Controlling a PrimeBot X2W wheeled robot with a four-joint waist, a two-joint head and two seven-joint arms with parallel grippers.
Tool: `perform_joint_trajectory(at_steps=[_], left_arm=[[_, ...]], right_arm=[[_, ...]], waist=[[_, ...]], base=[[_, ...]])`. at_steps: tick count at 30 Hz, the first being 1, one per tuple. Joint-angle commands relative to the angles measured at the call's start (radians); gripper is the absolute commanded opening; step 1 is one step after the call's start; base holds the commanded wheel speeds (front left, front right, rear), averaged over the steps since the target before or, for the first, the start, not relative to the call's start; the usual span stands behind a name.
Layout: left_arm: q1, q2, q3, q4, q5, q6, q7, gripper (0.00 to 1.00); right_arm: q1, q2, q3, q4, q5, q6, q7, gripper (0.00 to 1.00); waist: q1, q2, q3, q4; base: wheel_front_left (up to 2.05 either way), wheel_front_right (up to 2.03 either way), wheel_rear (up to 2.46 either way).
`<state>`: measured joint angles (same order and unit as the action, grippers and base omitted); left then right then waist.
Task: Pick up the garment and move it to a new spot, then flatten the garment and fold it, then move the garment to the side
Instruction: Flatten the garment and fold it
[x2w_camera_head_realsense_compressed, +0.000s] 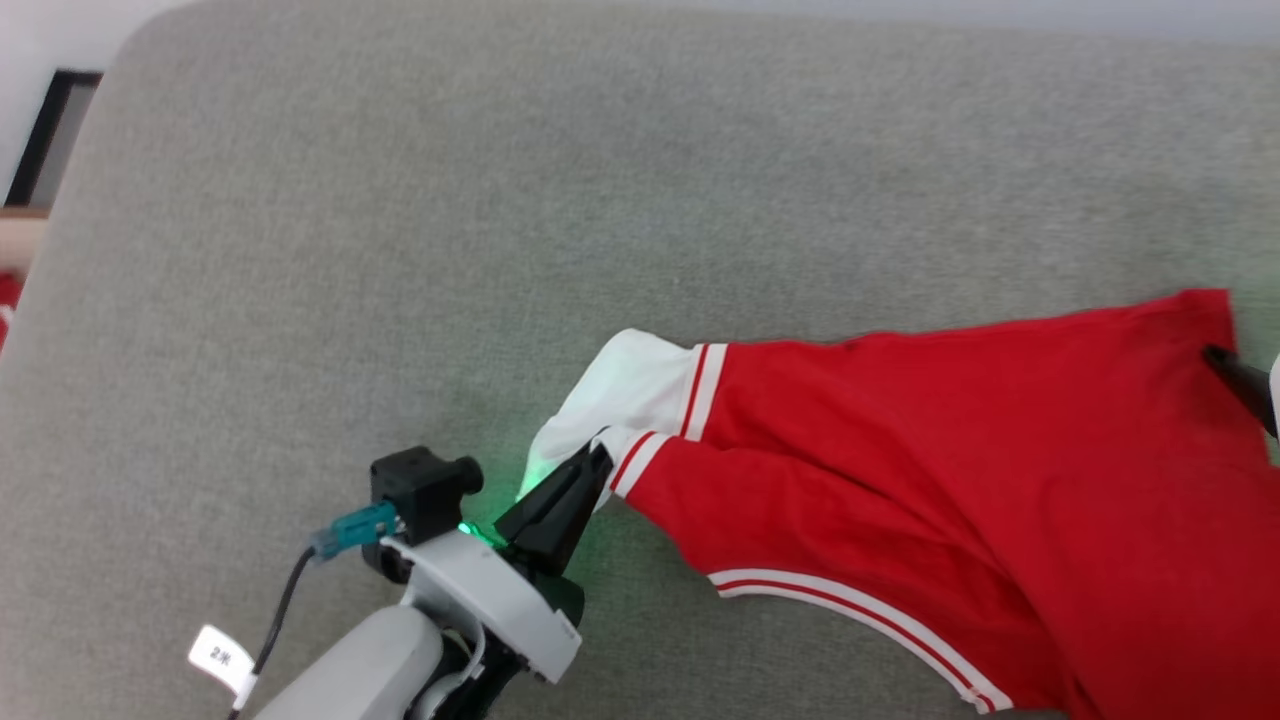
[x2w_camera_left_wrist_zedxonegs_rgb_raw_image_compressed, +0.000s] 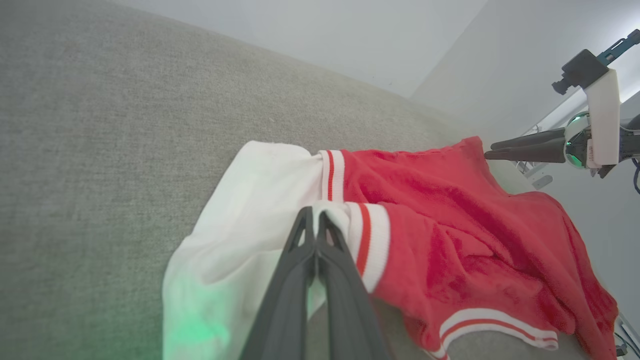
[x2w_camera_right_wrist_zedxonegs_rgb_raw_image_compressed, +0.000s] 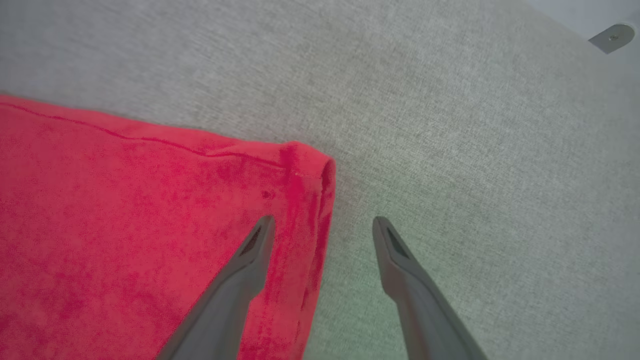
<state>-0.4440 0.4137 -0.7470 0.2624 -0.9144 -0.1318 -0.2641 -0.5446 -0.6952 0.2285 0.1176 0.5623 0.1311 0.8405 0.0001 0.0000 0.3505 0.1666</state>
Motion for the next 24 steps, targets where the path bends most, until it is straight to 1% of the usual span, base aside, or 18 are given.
perform_joint_trajectory(at_steps=[1,5,7,8,10,14,18,19,22,24], left_arm=[[-0.024,-0.008,-0.009,0.004,0.004,0.003,0.001,0.0],[-0.053,-0.021,-0.03,0.02,-0.029,0.003,0.001,0.0],[-0.071,-0.021,-0.034,0.023,-0.06,0.003,0.0,0.0],[-0.078,-0.018,-0.035,0.027,-0.07,0.003,0.001,0.0],[-0.086,-0.007,-0.032,0.033,-0.087,0.003,0.001,0.0],[-0.087,0.018,0.009,0.026,-0.118,0.003,0.0,0.0],[-0.122,0.05,0.042,-0.005,-0.155,0.003,0.0,0.0],[-0.122,0.05,0.042,-0.005,-0.155,0.003,0.0,0.0],[-0.192,0.075,0.068,-0.027,-0.212,0.003,0.0,0.0],[-0.263,0.093,0.069,-0.025,-0.244,0.003,0.006,0.0]], right_arm=[[-0.02,-0.008,0.019,0.054,-0.003,-0.001,-0.029,1.0],[-0.032,-0.002,0.07,0.135,0.017,-0.001,-0.063,1.0],[-0.029,0.013,0.089,0.17,0.033,-0.001,-0.077,0.31],[-0.031,0.02,0.103,0.184,0.042,-0.001,-0.082,0.0],[-0.044,0.035,0.125,0.206,0.059,-0.001,-0.101,0.0],[-0.111,0.078,0.108,0.243,0.087,0.0,-0.192,0.0],[-0.195,0.128,0.052,0.284,0.114,-0.001,-0.298,0.0],[-0.195,0.128,0.052,0.284,0.114,-0.001,-0.298,0.0],[-0.26,0.163,0.001,0.325,0.14,-0.001,-0.364,0.0],[-0.31,0.182,-0.032,0.359,0.132,-0.001,-0.411,0.0]], waist=[[-0.0001,0.0,0.036,0.032],[-0.0001,0.0,0.065,0.036],[-0.0001,0.0,0.074,0.031],[-0.0001,0.0,0.076,0.026],[-0.0001,0.0,0.074,0.01],[-0.0001,0.0,0.058,-0.035],[-0.0001,0.0,0.042,-0.071],[-0.0001,0.0,0.042,-0.071],[-0.0001,0.0,0.037,-0.089],[-0.0001,0.0,0.038,-0.101]], base=[[0.0,0.0,0.0],[0.0,0.0,0.0],[0.0,0.0,0.0],[0.0,0.0,0.0],[0.0,0.0,0.0],[0.0,0.0,0.0],[0.0,0.0,0.0],[0.0,0.0,0.0],[0.0,0.0,0.0],[0.0,0.0,0.0]])
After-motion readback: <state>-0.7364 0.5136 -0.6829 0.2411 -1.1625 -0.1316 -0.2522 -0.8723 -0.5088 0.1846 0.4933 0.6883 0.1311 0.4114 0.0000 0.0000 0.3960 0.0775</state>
